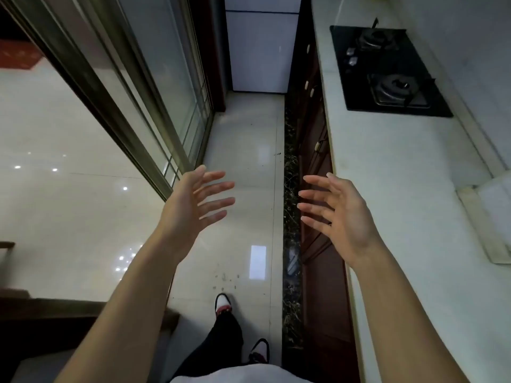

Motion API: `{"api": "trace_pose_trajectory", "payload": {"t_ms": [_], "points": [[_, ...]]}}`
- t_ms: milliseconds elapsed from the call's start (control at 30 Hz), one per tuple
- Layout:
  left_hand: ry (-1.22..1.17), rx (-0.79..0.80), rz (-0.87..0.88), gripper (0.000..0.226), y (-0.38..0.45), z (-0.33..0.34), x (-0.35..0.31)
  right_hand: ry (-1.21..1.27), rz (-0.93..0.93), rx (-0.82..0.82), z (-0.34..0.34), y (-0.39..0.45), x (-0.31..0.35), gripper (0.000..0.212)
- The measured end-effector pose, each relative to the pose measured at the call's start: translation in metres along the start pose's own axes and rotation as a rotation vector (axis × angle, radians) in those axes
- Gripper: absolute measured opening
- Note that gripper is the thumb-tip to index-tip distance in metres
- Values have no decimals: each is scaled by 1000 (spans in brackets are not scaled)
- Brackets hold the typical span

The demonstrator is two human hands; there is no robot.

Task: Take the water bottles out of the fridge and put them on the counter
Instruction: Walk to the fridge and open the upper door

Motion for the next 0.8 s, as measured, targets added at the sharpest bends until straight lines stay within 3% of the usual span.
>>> {"api": "trace_pose_trajectory", "payload": {"t_ms": [367, 800], "points": [[-31, 45, -10, 50, 80, -16, -19, -18, 16, -2, 31, 74, 14, 45], [-51, 111, 35, 54, 236, -71, -95, -46, -52, -26, 123, 207, 63, 42]]}}
Point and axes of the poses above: each hand's wrist, its own y-axis towards the middle knuckle, its own z-axis out of the palm, x = y × z, the point moved 6 cm from there along y, towards the middle knuckle, and after that the axes turned 14 degrees about y, right-handed, at the moved point
